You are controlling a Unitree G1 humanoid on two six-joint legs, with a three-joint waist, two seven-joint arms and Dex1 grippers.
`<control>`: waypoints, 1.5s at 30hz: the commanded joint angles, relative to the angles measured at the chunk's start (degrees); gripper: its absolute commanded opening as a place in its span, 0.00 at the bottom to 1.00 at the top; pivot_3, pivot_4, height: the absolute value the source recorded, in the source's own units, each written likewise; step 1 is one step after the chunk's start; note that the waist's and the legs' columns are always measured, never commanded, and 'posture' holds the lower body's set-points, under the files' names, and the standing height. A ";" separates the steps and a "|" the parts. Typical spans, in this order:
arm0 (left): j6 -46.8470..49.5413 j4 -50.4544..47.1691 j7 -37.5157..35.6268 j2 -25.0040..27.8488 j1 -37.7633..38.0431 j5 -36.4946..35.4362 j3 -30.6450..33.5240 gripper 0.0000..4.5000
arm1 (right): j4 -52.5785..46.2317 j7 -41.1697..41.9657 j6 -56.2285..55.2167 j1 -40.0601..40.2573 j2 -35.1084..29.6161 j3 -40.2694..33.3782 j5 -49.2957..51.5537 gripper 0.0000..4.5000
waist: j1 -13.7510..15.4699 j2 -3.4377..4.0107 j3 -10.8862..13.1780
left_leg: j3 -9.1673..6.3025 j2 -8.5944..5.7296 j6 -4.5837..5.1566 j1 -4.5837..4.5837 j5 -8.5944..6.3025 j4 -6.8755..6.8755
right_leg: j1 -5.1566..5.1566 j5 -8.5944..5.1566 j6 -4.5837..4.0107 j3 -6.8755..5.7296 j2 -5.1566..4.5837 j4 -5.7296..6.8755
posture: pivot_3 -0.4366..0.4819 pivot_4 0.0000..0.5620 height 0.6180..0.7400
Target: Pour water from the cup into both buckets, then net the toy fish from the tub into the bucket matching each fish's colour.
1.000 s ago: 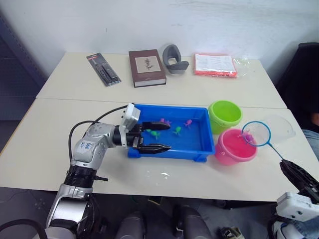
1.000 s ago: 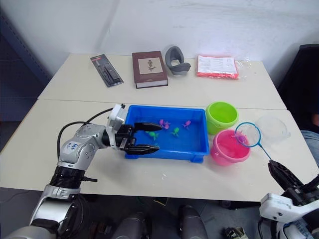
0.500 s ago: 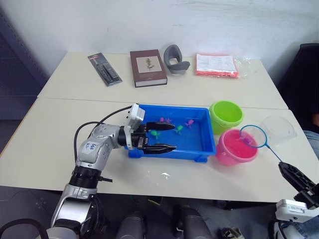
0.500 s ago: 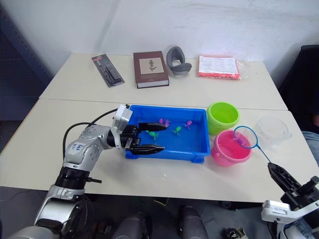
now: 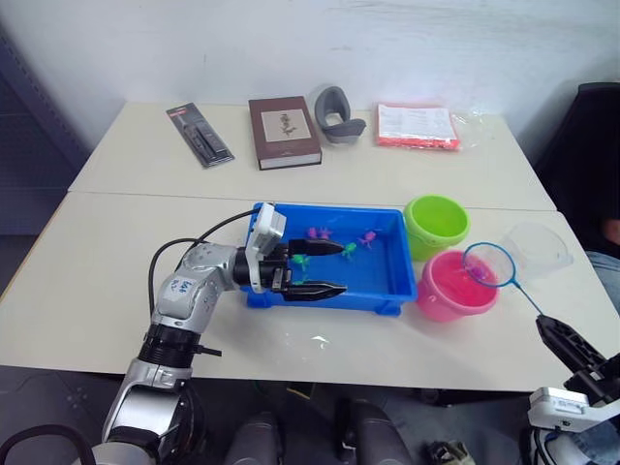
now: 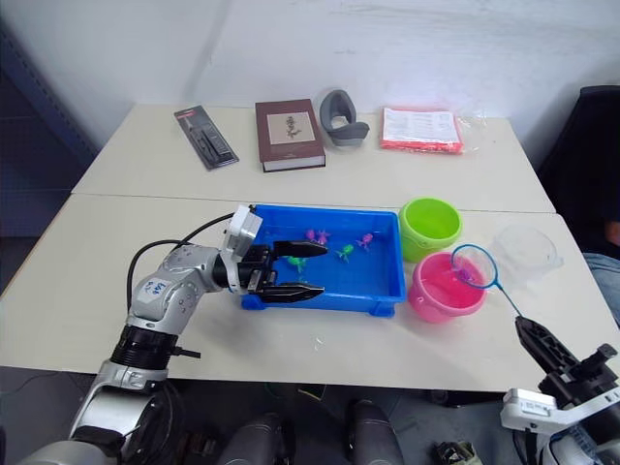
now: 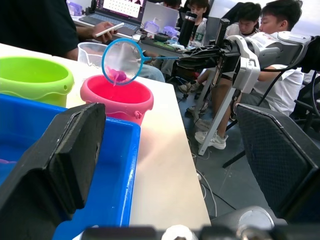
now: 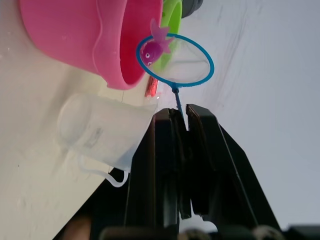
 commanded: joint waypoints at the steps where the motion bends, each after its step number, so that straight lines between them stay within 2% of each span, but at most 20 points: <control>1: -1.13 -1.59 0.81 -0.11 -0.06 -0.75 0.78 0.99 | -1.14 -2.38 2.21 0.74 0.57 -2.56 -0.41 0.00 | 0.00 0.01 0.01 | 0.00 0.00 -0.01 0.00 0.00 -0.01 | 0.00 0.00 0.00 0.00 0.00 0.00 | 0.48 0.27 1.00; 4: -1.04 -2.11 -0.06 0.34 0.26 -0.81 -0.03 0.99 | -1.98 -2.24 1.01 1.28 -0.04 -0.30 -0.25 0.00 | -0.01 0.01 0.01 | 0.00 0.02 -0.02 0.00 0.00 0.00 | 0.00 0.00 0.00 0.00 0.00 -0.01 | 0.48 0.27 1.00; 7: -1.59 -1.63 0.62 0.19 0.14 -0.61 0.30 0.99 | 0.14 -4.56 4.61 1.01 0.06 -4.01 -1.58 0.00 | -0.01 0.02 0.01 | 0.00 0.03 -0.03 0.00 0.00 -0.01 | 0.00 0.00 0.00 0.00 0.00 -0.01 | 0.48 0.27 1.00; 10: -1.32 -1.56 -0.11 0.29 -0.04 -0.91 -0.02 0.99 | -1.77 -3.20 0.26 1.52 -2.10 0.85 -0.27 0.00 | -0.03 0.02 0.01 | 0.00 0.03 -0.02 0.00 0.00 -0.01 | 0.00 0.00 -0.01 0.00 0.00 -0.03 | 0.48 0.27 1.00; 13: -1.71 -0.70 1.12 -0.37 -0.70 -0.74 0.62 0.99 | -0.59 -3.99 3.52 0.68 -2.25 -2.94 0.50 0.00 | -0.01 0.02 0.01 | 0.00 0.06 0.05 0.00 -0.05 -0.01 | 0.00 0.00 -0.01 -0.01 0.02 -0.03 | 0.48 0.27 1.00; 16: -1.69 -1.49 -0.21 -0.07 -0.33 -0.64 -0.64 0.99 | -3.76 -2.16 0.60 1.42 -2.53 1.80 0.61 0.00 | -0.03 0.02 0.01 | 0.00 0.06 0.05 0.00 -0.05 -0.01 | 0.01 0.00 -0.01 -0.01 0.02 -0.04 | 0.48 0.27 1.00; 19: -1.85 -1.11 1.21 -0.44 -0.41 -0.78 0.35 0.99 | -2.82 -3.38 3.68 1.91 -1.32 -1.96 0.12 0.00 | -0.01 0.03 0.01 | -0.02 0.09 0.04 -0.01 -0.05 -0.03 | 0.00 0.00 -0.01 -0.02 0.05 -0.04 | 0.48 0.27 1.00; 22: -1.46 -1.73 0.90 -0.26 -0.10 -1.06 0.06 0.99 | -3.56 -2.51 2.43 2.35 -1.88 0.03 0.51 0.00 | 0.02 0.03 0.01 | 0.00 0.08 0.04 0.00 -0.05 -0.02 | 0.01 0.00 -0.01 -0.01 0.03 -0.06 | 0.48 0.27 1.00; 24: -1.79 -1.85 0.80 -0.14 0.08 -0.78 -0.11 0.99 | -3.75 -2.60 3.90 2.31 -0.64 -1.73 2.57 0.00 | 0.01 0.03 0.01 | -0.01 0.08 0.04 -0.01 -0.06 -0.02 | 0.02 0.00 0.00 -0.01 0.03 -0.08 | 0.48 0.27 1.00; 27: -1.99 -1.50 0.81 0.41 0.04 -0.80 0.58 0.99 | -5.68 0.26 4.68 1.76 -0.17 -2.14 13.51 0.00 | -0.01 0.03 0.01 | -0.02 0.10 0.04 0.00 -0.06 -0.03 | 0.02 0.00 -0.01 -0.02 0.03 -0.08 | 0.48 0.27 1.00; 31: -2.55 -0.37 0.17 2.92 0.34 -0.50 1.94 0.99 | -13.79 12.11 12.07 0.35 -2.53 5.25 34.86 0.00 | -0.47 0.03 0.02 | 0.00 0.21 0.02 0.04 -0.07 -0.03 | 0.03 0.00 -0.01 -0.01 0.06 -0.06 | 0.48 0.27 1.00; 32: -2.88 0.07 0.09 3.63 0.34 -0.41 2.34 0.99 | -16.57 15.54 17.19 -0.77 -3.24 8.35 42.54 0.00 | -0.49 0.03 0.02 | 0.01 0.25 0.01 0.04 -0.08 -0.03 | 0.03 0.01 -0.02 -0.02 0.09 -0.05 | 0.48 0.27 1.00; 37: -4.71 2.25 1.25 5.94 0.50 0.46 4.44 0.99 | -25.90 21.79 41.55 -14.61 -3.49 21.74 73.20 0.00 | -0.16 0.04 0.02 | -0.07 0.35 -0.02 0.09 -0.07 -0.02 | 0.02 0.01 -0.11 -0.20 0.02 0.03 | 0.48 0.27 1.00; 42: -7.79 5.69 2.44 7.76 0.34 1.64 6.85 0.99 | -26.27 25.32 57.26 -24.09 -5.83 27.48 84.35 0.00 | 0.93 0.08 0.05 | -0.31 0.33 -0.05 -0.04 -0.08 -0.01 | -0.01 -0.02 -0.21 -0.42 -0.04 -0.05 | 0.48 0.27 1.00; 45: -9.43 7.14 2.79 10.23 1.26 2.26 9.28 0.99 | -25.91 25.07 71.10 -28.57 -11.59 27.43 90.35 0.00 | 1.18 0.09 0.05 | -0.29 0.33 -0.05 -0.10 -0.13 -0.01 | -0.03 -0.03 -0.22 -0.46 -0.05 -0.12 | 0.48 0.27 1.00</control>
